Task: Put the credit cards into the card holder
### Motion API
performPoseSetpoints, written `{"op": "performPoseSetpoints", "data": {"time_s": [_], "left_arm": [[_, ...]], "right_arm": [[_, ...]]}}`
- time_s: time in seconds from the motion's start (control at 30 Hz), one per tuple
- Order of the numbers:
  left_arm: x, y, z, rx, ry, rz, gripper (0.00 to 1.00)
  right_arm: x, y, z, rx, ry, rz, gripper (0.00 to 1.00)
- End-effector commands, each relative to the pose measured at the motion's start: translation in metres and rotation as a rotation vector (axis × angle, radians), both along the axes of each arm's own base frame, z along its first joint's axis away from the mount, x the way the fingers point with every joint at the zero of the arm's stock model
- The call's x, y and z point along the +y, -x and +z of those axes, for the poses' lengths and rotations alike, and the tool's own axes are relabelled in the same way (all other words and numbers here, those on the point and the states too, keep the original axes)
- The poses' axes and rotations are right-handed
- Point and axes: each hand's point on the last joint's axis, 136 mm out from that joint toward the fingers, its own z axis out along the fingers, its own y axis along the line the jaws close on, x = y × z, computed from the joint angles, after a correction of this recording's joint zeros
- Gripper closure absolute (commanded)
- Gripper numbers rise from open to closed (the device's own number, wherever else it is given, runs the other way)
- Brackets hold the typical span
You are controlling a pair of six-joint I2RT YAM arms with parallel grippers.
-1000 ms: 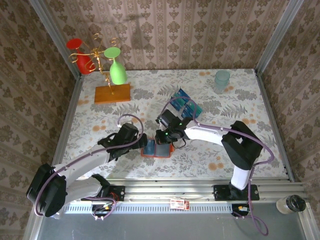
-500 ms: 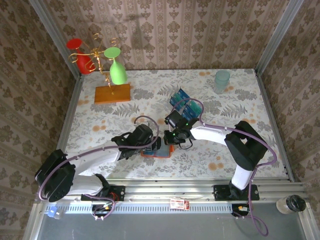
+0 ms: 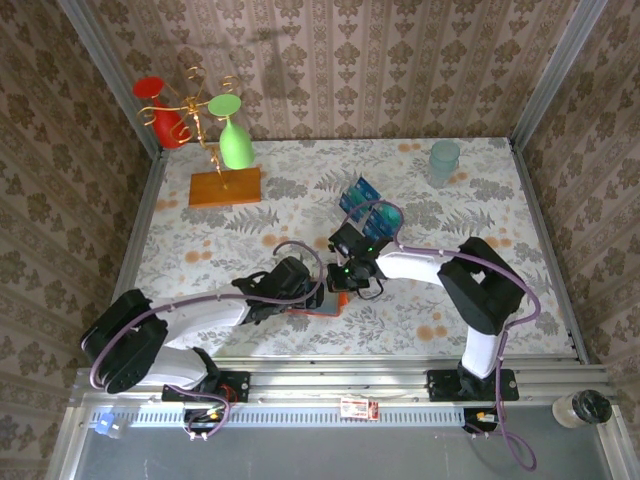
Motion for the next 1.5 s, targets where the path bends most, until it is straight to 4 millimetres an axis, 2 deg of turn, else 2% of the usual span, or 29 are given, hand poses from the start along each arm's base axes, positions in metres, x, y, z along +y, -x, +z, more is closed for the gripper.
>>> {"op": "performPoseSetpoints", "data": {"time_s": [0.0, 0.53, 0.73, 0.9, 1.03, 1.17, 1.47], "left_arm": [[0.001, 0.002, -0.008, 0.003, 0.004, 0.008, 0.00], [0.011, 0.007, -0.029, 0.015, -0.024, 0.025, 0.00], [0.014, 0.010, -0.034, 0.017, -0.018, 0.037, 0.17], [0.017, 0.010, -0.037, 0.020, -0.019, 0.042, 0.19], [0.017, 0.010, -0.037, 0.018, -0.013, 0.047, 0.19], [0.017, 0.010, -0.038, 0.018, -0.009, 0.049, 0.19], [0.017, 0.011, -0.039, 0.019, -0.011, 0.049, 0.20]], "right_arm": [[0.013, -0.004, 0.004, 0.016, -0.053, 0.007, 0.93], [0.020, -0.005, 0.000, 0.039, -0.087, -0.008, 0.92], [0.022, -0.008, 0.009, 0.027, -0.099, -0.006, 0.90], [0.021, -0.010, 0.024, 0.000, -0.115, -0.008, 0.85], [0.015, -0.009, 0.033, -0.020, -0.121, -0.030, 0.71], [0.011, -0.005, 0.030, -0.016, -0.127, -0.059, 0.64], [0.019, -0.004, 0.014, 0.028, -0.160, -0.074, 0.63]]}}
